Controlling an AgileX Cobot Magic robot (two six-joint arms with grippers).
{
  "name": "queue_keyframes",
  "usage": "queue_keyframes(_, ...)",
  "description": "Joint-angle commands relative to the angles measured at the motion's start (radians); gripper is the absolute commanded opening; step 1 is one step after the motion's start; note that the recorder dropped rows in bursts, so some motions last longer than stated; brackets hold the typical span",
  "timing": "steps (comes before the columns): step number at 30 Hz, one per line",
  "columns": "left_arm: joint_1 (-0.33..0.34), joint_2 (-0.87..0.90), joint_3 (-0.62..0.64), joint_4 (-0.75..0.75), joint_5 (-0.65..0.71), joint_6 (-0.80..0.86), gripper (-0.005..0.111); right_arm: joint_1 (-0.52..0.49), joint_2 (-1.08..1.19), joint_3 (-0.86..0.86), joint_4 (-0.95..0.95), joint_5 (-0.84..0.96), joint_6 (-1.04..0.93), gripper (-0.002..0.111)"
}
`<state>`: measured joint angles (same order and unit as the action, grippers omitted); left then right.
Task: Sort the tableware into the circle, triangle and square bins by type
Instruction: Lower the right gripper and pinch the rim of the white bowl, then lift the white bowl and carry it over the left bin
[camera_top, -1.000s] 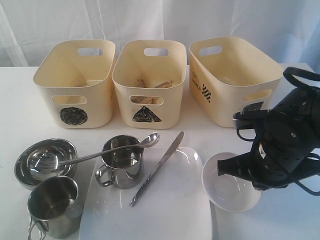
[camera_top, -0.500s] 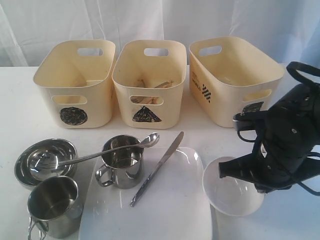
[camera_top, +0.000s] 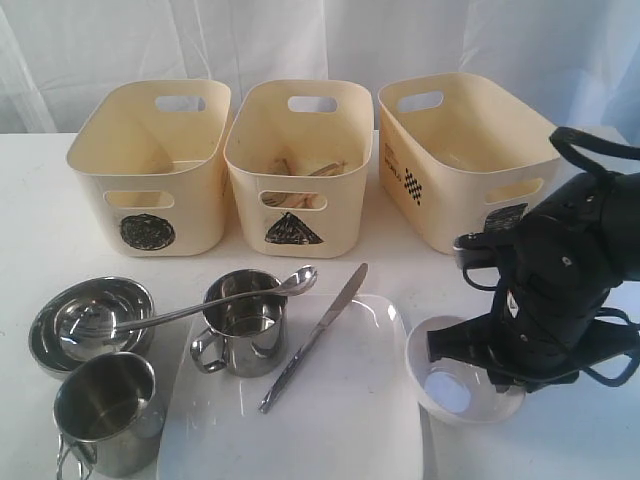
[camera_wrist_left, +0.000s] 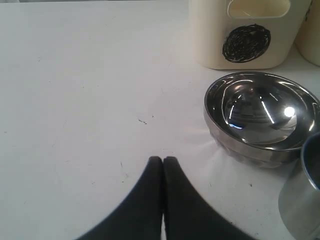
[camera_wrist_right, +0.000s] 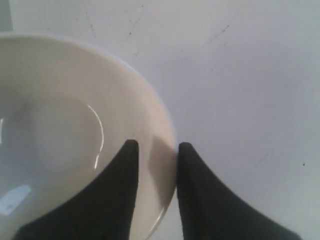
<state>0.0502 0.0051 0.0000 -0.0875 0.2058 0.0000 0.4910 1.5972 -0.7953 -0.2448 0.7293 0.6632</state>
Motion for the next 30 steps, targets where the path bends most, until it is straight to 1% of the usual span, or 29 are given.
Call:
queue_keyframes(1,-0.003,-0.005,0.000,-0.008,-0.003,0.000,0.000,-0.003,0.029,-0.007,0.005,0.000,-0.014,0.026)
queue_keyframes(4,-0.003,-0.005,0.000,-0.008,-0.003,0.000,0.000,-0.003,0.029,-0.007,0.001,0.000,-0.014,0.026)
queue_keyframes(6,-0.003,-0.005,0.000,-0.008,-0.003,0.000,0.000,-0.003,0.029,-0.007,0.001,-0.021,-0.014,0.021)
queue_keyframes(7,-0.003,-0.005,0.000,-0.008,-0.003,0.000,0.000,-0.003,0.029,-0.007,-0.004,-0.025,-0.014,0.009)
queue_keyframes(8,-0.003,-0.005,0.000,-0.008,-0.003,0.000,0.000,-0.003,0.029,-0.007,-0.007,-0.025,-0.019,0.001)
queue_keyframes(13,-0.003,-0.005,0.000,-0.008,-0.003,0.000,0.000,-0.003,0.021,-0.007,-0.022,-0.001,-0.037,0.000)
queue_keyframes(24,-0.003,-0.005,0.000,-0.008,-0.003,0.000,0.000,-0.003,-0.137,-0.009,-0.060,0.021,-0.033,0.000)
queue_keyframes(30,-0.003,-0.005,0.000,-0.008,-0.003,0.000,0.000,-0.003,-0.162,-0.010,-0.065,0.038,-0.035,0.000)
